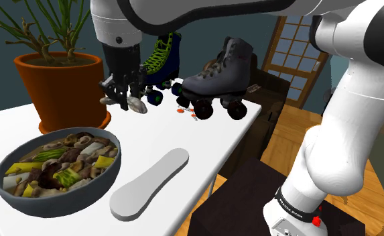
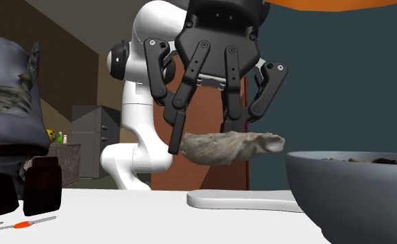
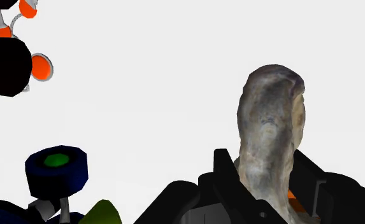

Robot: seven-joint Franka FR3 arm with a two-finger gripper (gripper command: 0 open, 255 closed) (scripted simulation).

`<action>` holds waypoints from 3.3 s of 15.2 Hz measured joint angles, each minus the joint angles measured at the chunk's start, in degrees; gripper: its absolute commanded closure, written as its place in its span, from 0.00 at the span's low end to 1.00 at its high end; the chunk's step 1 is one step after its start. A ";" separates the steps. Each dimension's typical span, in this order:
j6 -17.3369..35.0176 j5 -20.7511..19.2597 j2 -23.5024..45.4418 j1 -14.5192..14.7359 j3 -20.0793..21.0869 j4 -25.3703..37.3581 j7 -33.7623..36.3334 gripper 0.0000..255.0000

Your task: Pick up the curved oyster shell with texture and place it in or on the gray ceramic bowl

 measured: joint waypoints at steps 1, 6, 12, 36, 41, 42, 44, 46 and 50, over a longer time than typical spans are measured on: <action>-0.74 0.05 -0.03 0.01 0.01 0.74 -0.18 1.00; -4.81 -0.09 0.51 0.28 0.20 5.31 -0.72 1.00; -9.47 -0.57 1.63 0.70 0.45 10.94 -1.24 1.00; -18.95 -9.81 18.26 18.95 7.77 29.26 20.10 1.00; -14.44 -8.98 16.96 17.46 7.80 23.49 20.80 1.00; -13.66 -8.88 16.81 17.26 7.80 22.55 20.94 1.00; -12.22 -8.63 16.35 16.79 7.80 20.67 21.12 1.00; -11.78 -8.59 16.16 16.71 7.84 20.34 21.18 1.00; -11.61 -8.60 16.09 16.65 7.84 20.21 21.22 1.00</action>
